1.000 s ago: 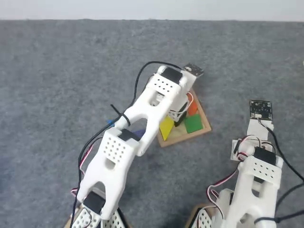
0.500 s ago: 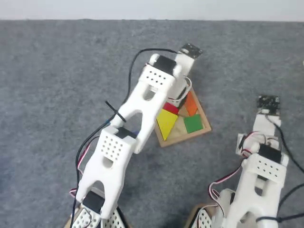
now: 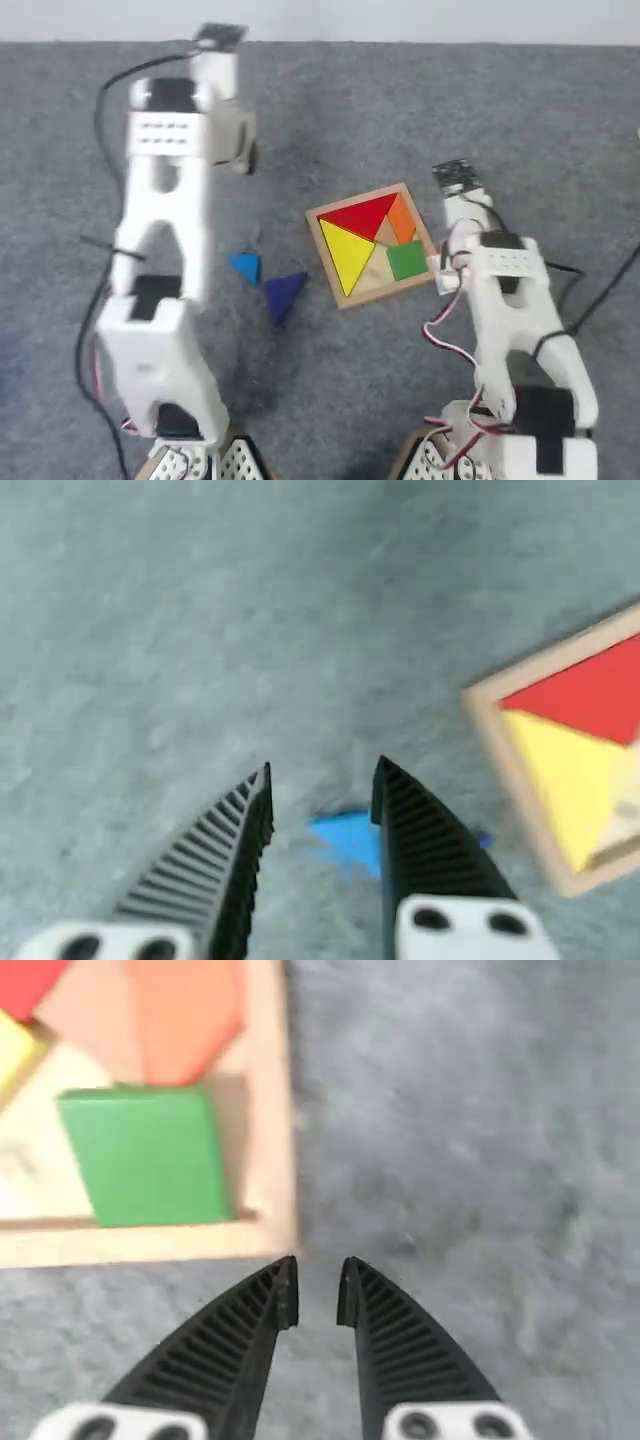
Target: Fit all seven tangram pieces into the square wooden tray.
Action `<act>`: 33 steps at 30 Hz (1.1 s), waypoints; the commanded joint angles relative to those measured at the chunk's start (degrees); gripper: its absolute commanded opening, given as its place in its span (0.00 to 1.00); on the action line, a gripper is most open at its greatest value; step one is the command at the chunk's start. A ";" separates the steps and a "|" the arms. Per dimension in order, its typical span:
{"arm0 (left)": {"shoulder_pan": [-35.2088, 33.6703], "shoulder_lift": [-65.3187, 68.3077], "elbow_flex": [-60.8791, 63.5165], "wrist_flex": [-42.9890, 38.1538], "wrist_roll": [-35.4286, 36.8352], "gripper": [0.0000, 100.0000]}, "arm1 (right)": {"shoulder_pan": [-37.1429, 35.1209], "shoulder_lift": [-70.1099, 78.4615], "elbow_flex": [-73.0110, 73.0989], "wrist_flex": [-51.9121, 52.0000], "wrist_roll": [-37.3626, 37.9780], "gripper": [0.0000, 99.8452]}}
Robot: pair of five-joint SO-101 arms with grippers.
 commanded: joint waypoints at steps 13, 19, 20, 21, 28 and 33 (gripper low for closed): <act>-10.99 -35.52 60.44 -32.00 -5.27 0.16 | -6.99 1.27 -3.78 -4.79 0.70 0.09; -10.99 -38.15 65.80 -33.05 -5.19 0.16 | -7.08 1.27 -3.78 -7.08 -2.11 0.09; -10.99 -38.15 66.68 -34.02 -5.10 0.16 | -6.99 1.27 -3.69 -7.43 -2.20 0.09; -11.08 -38.15 67.47 -35.34 -5.01 0.16 | -6.99 1.27 -3.69 -7.78 -2.37 0.09; -10.99 -38.15 69.41 -37.36 -5.19 0.16 | -8.57 1.27 -3.60 -9.10 -2.46 0.09; -11.08 -38.07 69.41 -37.36 -5.19 0.16 | -13.76 1.36 -3.52 -9.54 -2.46 0.09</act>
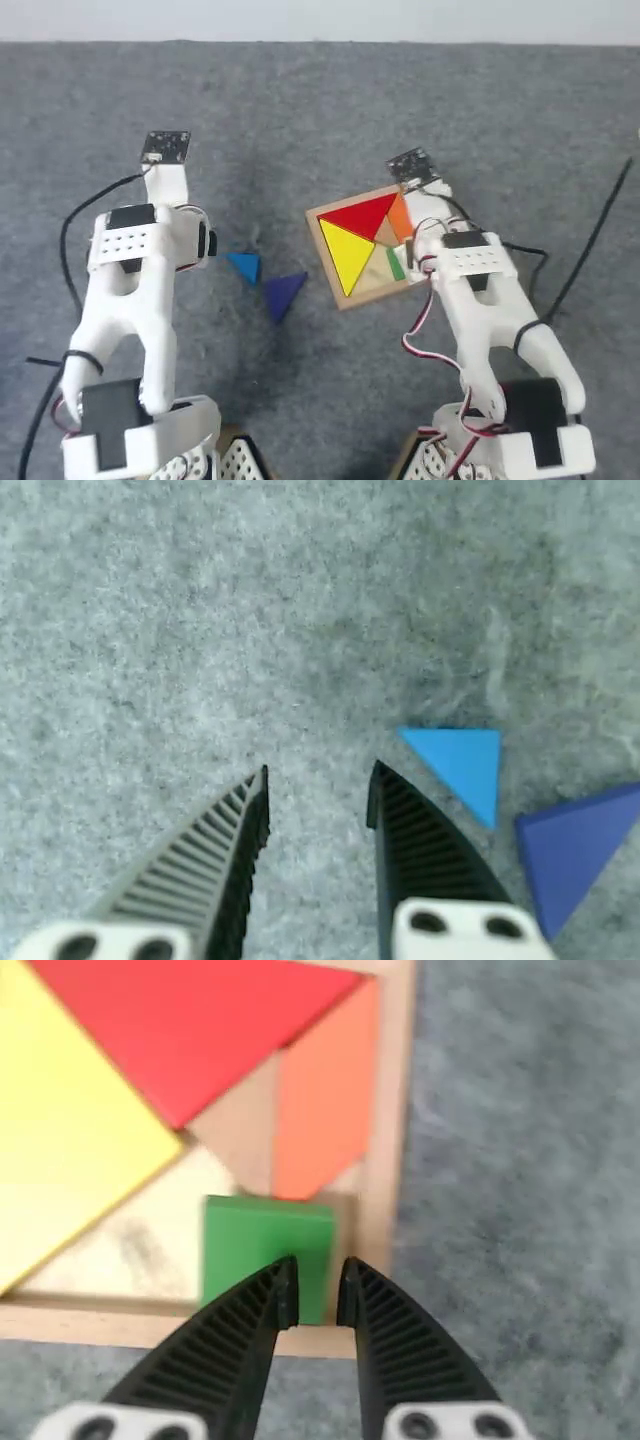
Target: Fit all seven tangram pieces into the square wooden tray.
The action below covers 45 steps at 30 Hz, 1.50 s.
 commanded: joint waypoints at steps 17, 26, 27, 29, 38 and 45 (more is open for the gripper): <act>-0.18 -2.90 -0.22 -1.14 -0.62 0.16 | 2.07 -0.13 -3.16 -1.36 -4.22 0.09; -0.18 -2.90 -0.13 -1.14 -0.70 0.16 | 4.09 8.48 -9.67 -0.75 -4.04 0.09; -0.18 -2.90 -0.13 -1.14 -0.70 0.16 | 3.74 8.48 -9.67 -0.75 -3.96 0.09; -0.18 -2.90 -0.13 -1.14 -0.70 0.16 | 2.07 8.48 -9.58 -0.75 -3.78 0.09; -0.18 -2.81 0.40 -2.37 -0.70 0.16 | -6.20 8.40 -7.91 -0.75 -4.13 0.09; -0.09 -2.81 2.15 -4.75 -0.70 0.16 | -7.34 3.56 -7.12 3.91 -6.59 0.09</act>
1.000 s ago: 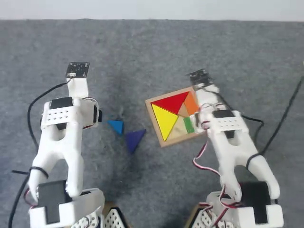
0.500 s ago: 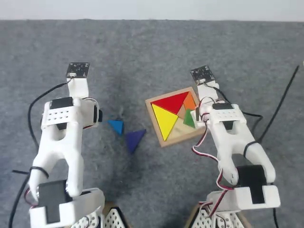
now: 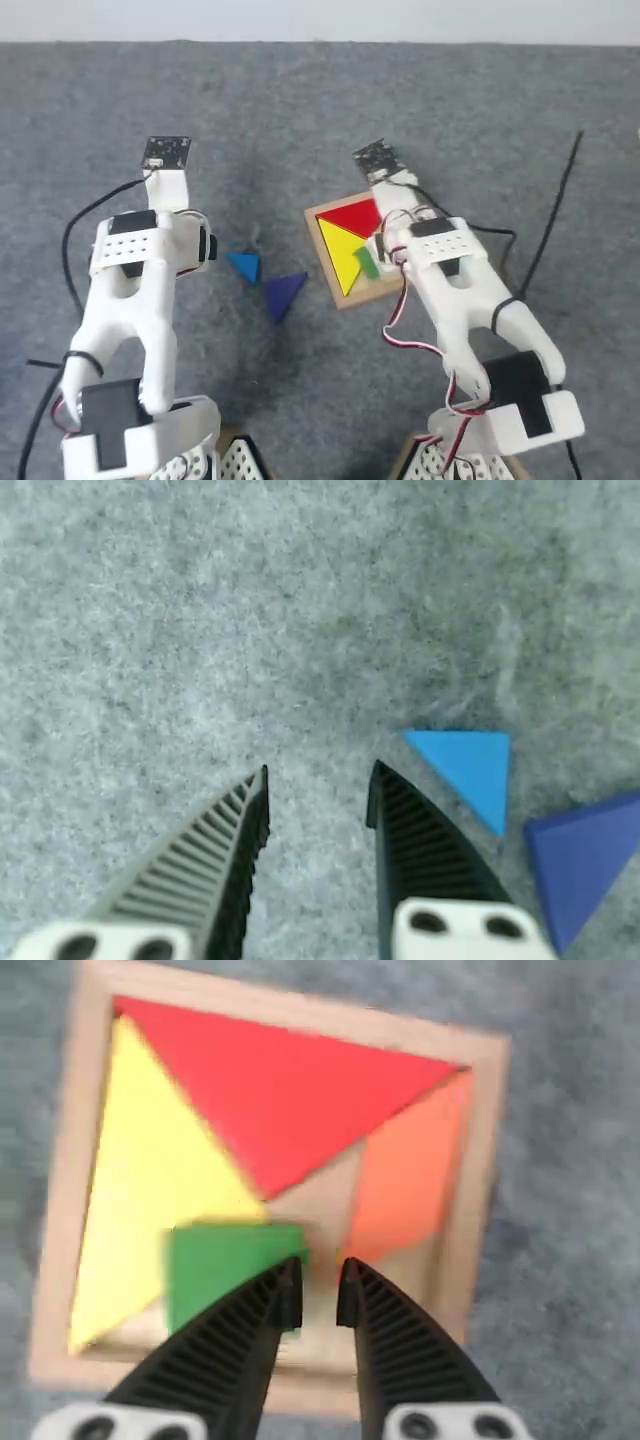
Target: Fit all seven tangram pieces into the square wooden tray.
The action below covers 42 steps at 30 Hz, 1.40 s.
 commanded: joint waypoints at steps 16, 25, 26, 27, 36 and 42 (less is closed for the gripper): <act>0.18 -2.81 -0.48 -1.41 -0.53 0.16 | -3.56 -11.21 7.12 1.80 -4.66 0.09; 2.73 -2.81 -0.13 -1.41 -0.53 0.16 | -11.12 -11.47 7.21 -0.48 -7.56 0.09; 2.90 -2.81 -0.13 -1.41 -0.53 0.16 | -11.74 -11.47 7.21 -0.48 -7.65 0.09; 2.90 -2.81 -0.13 -1.41 -0.53 0.16 | -12.26 -11.47 7.12 -0.48 -7.74 0.09; 2.73 -2.81 -0.13 -1.23 -0.53 0.16 | -9.10 -10.77 7.74 -0.31 -7.12 0.09; 2.64 -2.81 -0.13 -1.14 -0.53 0.16 | -2.86 -10.68 7.82 -0.57 -3.25 0.09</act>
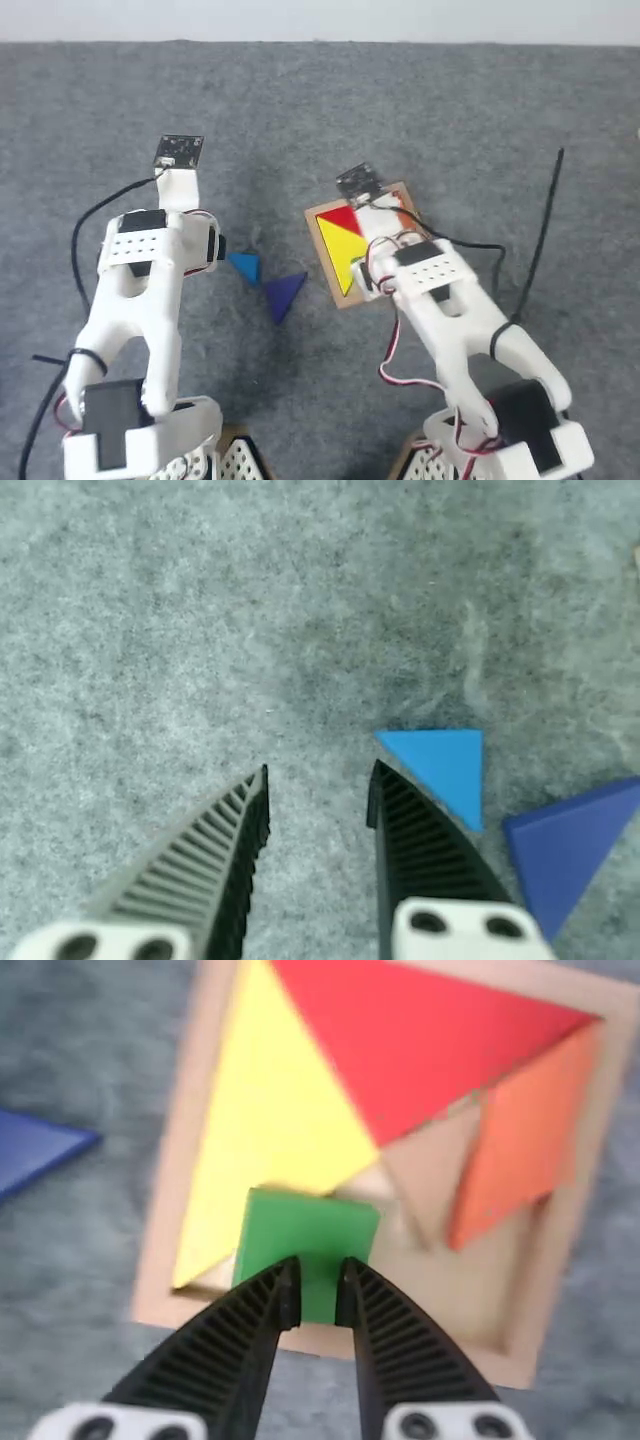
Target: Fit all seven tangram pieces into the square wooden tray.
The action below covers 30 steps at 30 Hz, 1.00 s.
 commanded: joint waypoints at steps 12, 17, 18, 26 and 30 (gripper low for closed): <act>0.18 -2.81 -0.13 -1.05 -0.70 0.16 | 6.46 0.22 -1.05 -1.01 3.08 0.09; 0.18 -2.81 -0.13 -1.05 -0.70 0.16 | 3.47 -7.78 -1.41 1.27 -1.58 0.09; 0.18 -2.81 -0.13 -1.05 -0.70 0.16 | 2.59 -10.07 -1.23 2.24 -2.29 0.09; 0.18 -2.81 -0.13 -1.05 -0.70 0.16 | -8.22 -14.73 1.05 5.58 -5.10 0.09; 0.18 -2.81 -0.13 -1.05 -0.70 0.16 | -8.13 -8.13 1.05 4.53 -4.75 0.09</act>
